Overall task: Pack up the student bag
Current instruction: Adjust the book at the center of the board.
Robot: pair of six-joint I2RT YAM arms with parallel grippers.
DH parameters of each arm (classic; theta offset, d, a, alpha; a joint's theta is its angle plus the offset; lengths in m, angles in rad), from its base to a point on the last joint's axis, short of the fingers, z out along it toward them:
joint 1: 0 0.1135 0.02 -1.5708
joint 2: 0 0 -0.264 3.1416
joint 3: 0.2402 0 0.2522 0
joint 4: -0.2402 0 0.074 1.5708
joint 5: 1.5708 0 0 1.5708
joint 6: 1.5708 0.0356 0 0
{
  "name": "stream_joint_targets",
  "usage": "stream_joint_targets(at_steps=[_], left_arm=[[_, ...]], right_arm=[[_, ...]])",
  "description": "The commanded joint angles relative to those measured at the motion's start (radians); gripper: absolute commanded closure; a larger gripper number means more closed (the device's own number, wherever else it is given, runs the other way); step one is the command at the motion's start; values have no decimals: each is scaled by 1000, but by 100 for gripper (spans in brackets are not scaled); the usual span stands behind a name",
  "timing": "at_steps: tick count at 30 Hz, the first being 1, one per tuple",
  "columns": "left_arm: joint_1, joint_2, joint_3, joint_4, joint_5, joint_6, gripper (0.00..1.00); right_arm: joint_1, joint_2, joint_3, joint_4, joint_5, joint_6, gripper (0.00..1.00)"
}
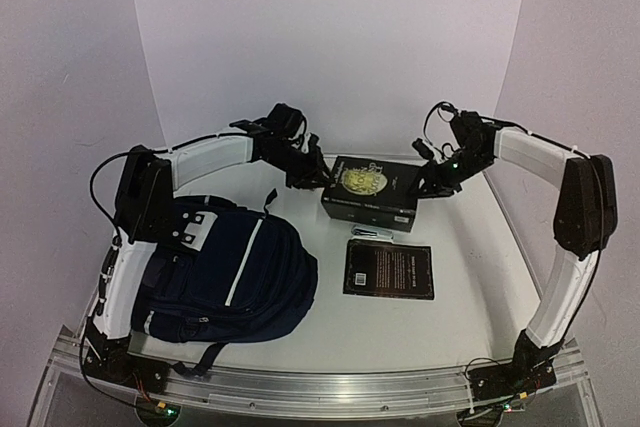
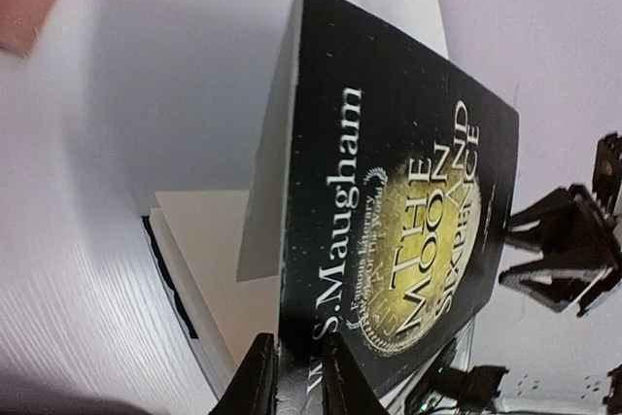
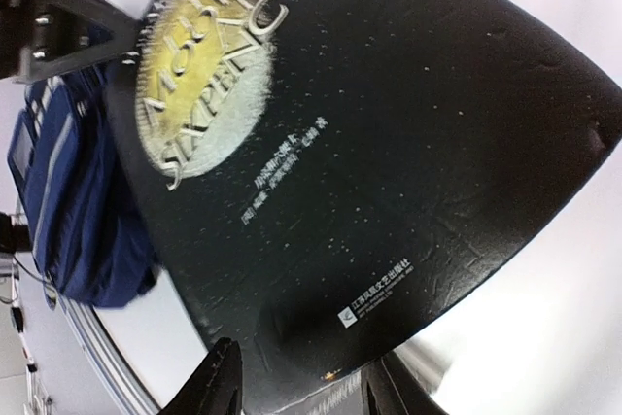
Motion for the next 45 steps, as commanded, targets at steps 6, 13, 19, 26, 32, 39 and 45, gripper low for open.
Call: stream_joint_targets(at_steps=[6,13,19,26,32,39,45], left_arm=[[-234,-6,49,-256,168,255,79],[-254,19,126,-360,225,362,50],[-117,-23,49,-257,237,250,30],[-25,74,126,-225,241,191,26],[-35,95,80,-148,288,168,27],[-54,125,87,-104,293,156,27],[-91,161,103,-105,329,170,29]], right_arm=[[8,40,-113,-16,58,-196,58],[-87,95,-2,-60,100,-220,28],[-155,37,-64,-119,117,-243,15],[-214,-18,-201,-204,33,-232,15],[-258,45,-253,-209,-122,-189,15],[-284,159,-293,-111,-201,-89,15],[-284,128,-390,56,-167,37,15]])
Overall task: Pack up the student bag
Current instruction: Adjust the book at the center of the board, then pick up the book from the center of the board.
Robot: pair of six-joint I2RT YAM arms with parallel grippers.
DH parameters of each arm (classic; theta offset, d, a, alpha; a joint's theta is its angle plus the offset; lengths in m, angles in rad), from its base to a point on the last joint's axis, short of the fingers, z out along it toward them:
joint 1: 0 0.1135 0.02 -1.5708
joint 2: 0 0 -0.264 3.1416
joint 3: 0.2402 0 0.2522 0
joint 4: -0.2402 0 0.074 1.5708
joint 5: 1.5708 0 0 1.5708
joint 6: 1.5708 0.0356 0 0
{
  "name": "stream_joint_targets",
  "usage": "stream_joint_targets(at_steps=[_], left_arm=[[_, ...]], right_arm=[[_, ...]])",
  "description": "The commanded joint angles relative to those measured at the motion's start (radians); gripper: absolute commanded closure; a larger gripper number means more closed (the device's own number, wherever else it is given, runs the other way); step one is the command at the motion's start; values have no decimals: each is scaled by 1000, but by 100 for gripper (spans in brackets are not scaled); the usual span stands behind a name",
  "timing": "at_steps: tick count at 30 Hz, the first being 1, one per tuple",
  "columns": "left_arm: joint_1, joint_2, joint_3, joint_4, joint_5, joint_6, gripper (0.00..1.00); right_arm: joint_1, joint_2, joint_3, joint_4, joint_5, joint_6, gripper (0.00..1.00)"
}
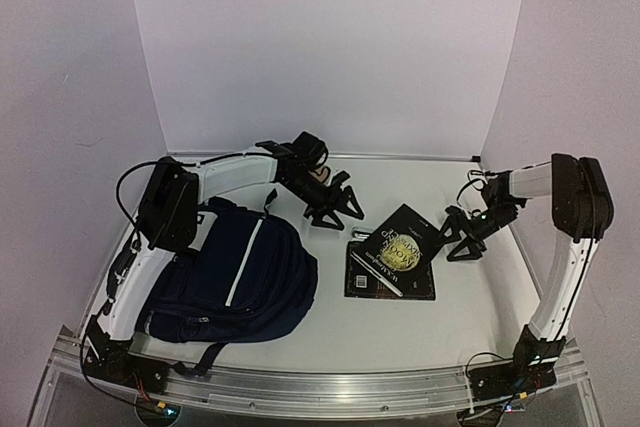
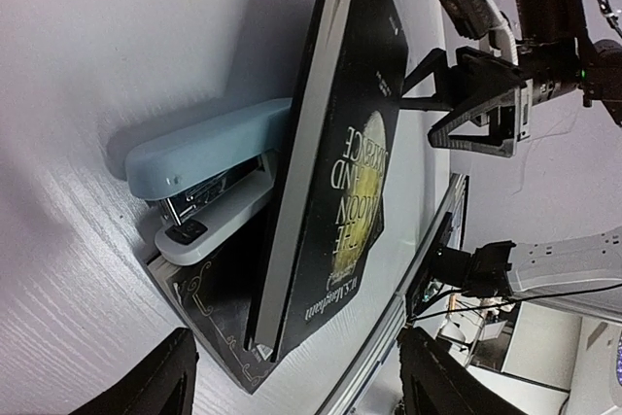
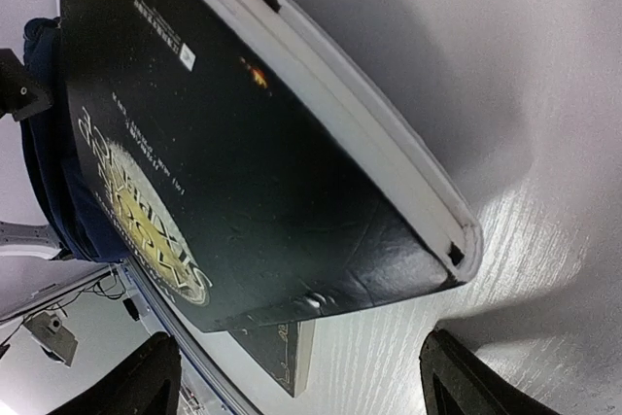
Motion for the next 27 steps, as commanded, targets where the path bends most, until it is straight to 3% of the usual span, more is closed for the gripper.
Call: stream_joint_targets(at_steps=[1,13,21,27], left_arm=[[-28,34,43,20,46,20,30],[-70,122,84,-107,-17,61,46],[-76,182,107,-165,-33,60,74],[-79,204,135,-179,-20,60,80]], right_arm=[[5,-19,-73,171,10,121,15],[5,28,-137,370,-52,266,20],[8,15,-158,453,-130,335,24],[31,-50,-192,529,-177,393,38]])
